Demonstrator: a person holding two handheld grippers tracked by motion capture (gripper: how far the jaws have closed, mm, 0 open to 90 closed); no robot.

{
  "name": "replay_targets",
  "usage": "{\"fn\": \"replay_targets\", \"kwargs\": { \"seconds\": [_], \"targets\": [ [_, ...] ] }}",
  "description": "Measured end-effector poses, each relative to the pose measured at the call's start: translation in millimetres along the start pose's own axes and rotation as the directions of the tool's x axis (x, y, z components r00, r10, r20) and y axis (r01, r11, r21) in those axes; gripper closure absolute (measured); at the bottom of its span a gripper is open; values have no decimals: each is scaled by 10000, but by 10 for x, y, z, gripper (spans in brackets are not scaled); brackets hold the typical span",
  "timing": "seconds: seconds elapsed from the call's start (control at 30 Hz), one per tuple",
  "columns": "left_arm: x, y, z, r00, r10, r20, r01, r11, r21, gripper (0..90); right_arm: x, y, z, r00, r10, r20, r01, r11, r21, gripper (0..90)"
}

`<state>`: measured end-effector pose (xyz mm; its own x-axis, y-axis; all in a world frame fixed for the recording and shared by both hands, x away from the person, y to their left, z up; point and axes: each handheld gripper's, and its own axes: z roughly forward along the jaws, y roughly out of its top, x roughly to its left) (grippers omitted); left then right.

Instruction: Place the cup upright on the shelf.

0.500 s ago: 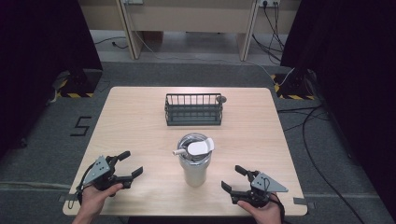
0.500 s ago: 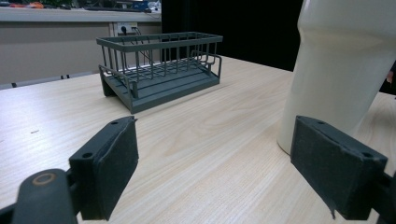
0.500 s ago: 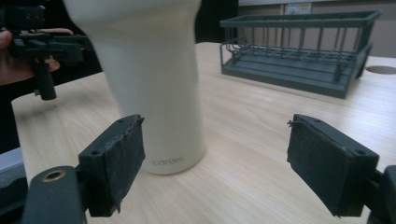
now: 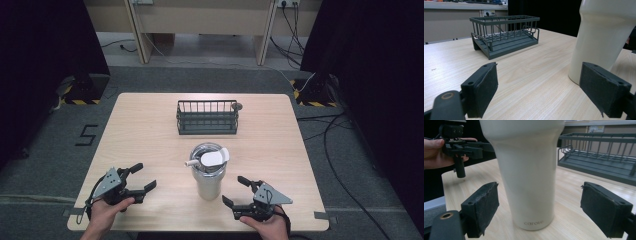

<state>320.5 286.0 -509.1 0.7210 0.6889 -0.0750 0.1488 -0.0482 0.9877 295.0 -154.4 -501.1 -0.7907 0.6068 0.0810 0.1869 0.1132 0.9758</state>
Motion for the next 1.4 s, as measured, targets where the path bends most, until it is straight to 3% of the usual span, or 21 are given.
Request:
{"fn": "replay_targets", "kwargs": {
  "seconds": [0.67,1.07,1.17,1.4],
  "targets": [
    [2,-7,15,10000,-54,53,53,10000,64,146,-3,70,452,9981,-390,-474,406,9986,328,147],
    [-9,-6,25,9999,0,104,-1,9999,122,147,14,103,704,9950,-689,-719,721,9965,431,92],
    [-5,-7,25,10000,1,99,-2,9999,124,146,12,110,780,9933,-854,-780,886,9953,386,85],
    [2,-10,28,9999,-10,106,8,9999,154,146,12,101,829,9938,-762,-805,773,9969,108,96]
  ]
}}
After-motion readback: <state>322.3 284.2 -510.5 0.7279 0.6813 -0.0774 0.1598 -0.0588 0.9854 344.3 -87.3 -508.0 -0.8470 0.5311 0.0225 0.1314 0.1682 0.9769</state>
